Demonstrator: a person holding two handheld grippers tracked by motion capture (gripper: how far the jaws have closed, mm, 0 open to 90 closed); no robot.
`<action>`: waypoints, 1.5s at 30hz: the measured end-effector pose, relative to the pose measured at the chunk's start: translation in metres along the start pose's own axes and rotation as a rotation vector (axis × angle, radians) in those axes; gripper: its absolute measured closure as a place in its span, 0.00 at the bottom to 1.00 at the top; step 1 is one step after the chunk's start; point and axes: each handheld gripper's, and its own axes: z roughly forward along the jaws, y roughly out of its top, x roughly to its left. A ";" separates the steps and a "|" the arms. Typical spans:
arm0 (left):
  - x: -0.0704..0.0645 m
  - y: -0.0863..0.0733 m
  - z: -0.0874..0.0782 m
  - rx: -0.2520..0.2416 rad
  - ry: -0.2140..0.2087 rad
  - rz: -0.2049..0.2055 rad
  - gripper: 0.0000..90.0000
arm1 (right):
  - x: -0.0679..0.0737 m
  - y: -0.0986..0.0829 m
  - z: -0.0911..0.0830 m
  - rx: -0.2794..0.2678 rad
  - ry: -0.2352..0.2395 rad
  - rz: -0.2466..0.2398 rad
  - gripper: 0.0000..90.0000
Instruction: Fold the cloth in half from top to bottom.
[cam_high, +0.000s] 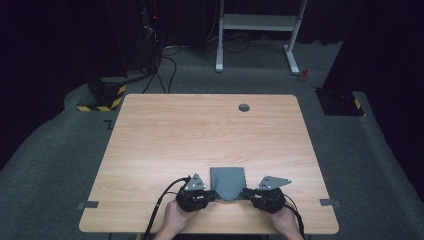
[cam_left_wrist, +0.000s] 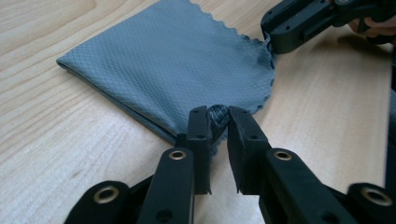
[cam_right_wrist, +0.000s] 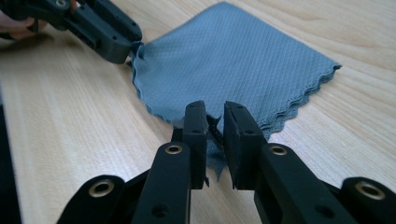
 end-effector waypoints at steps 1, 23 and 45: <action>-0.001 0.000 -0.003 -0.009 -0.006 -0.005 0.84 | 0.000 0.000 -0.003 -0.012 0.006 0.007 0.88; -0.008 0.004 0.014 0.084 0.085 0.080 0.73 | 0.005 0.003 0.015 0.059 -0.037 -0.028 0.88; 0.027 0.029 0.004 0.025 0.170 -0.047 0.68 | -0.039 0.032 0.022 0.027 -0.181 0.056 0.83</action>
